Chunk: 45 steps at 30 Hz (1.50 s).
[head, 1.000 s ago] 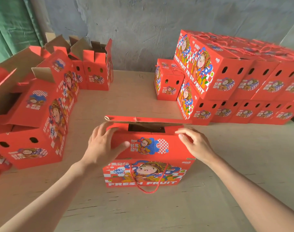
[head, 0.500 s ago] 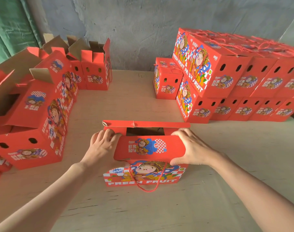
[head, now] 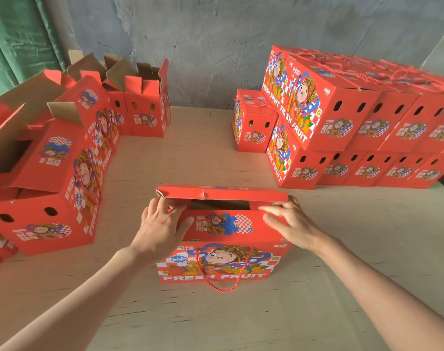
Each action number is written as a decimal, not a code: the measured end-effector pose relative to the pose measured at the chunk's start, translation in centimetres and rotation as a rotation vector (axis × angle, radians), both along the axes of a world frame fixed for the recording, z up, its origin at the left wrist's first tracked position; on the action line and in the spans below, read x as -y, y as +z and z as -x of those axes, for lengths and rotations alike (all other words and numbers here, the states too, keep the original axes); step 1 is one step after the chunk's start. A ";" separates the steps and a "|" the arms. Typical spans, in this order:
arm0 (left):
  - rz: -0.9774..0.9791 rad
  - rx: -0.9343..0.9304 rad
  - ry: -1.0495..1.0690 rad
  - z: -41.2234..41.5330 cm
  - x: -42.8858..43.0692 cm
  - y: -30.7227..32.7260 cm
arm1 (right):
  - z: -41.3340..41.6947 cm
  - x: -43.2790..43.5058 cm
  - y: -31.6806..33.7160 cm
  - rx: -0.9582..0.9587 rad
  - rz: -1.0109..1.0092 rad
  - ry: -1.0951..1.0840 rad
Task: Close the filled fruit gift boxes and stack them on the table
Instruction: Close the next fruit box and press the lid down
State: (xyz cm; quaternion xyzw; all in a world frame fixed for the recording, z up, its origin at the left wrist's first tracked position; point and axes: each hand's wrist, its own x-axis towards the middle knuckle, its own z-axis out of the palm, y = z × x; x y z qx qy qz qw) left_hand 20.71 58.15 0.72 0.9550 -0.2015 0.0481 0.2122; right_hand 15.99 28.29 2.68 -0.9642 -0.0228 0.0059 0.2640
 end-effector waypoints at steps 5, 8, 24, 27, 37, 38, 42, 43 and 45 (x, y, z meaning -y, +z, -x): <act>-0.010 -0.006 0.028 0.0 -0.1 -0.4 | -1.1 -1.2 -1.5 0.184 -0.215 -0.355; 0.035 -0.025 0.055 -0.3 0.0 -0.6 | -1.4 -1.3 -1.5 0.095 -0.557 -0.533; 0.300 -0.005 0.122 -2.6 -0.5 -0.1 | -1.1 0.7 -2.3 0.028 -0.490 -0.123; 0.050 0.001 0.083 -4.4 -1.0 0.6 | -1.6 2.0 -1.1 -0.077 -0.425 -0.051; -0.350 -0.204 -0.290 -9.8 -0.7 2.0 | -3.4 3.7 0.2 -0.084 0.131 0.114; -0.373 -0.183 -0.299 -9.9 -0.7 1.7 | -3.4 3.7 0.1 -0.074 0.140 0.116; -0.406 -0.114 -0.303 -10.0 -0.9 0.5 | -3.4 3.6 -0.4 -0.015 0.132 0.107; -0.405 -0.112 -0.308 -10.0 -0.9 0.4 | -3.4 3.7 -0.6 -0.003 0.128 0.105; -0.403 -0.125 -0.319 -9.9 -0.8 0.4 | -3.5 3.8 -0.9 0.021 0.120 0.103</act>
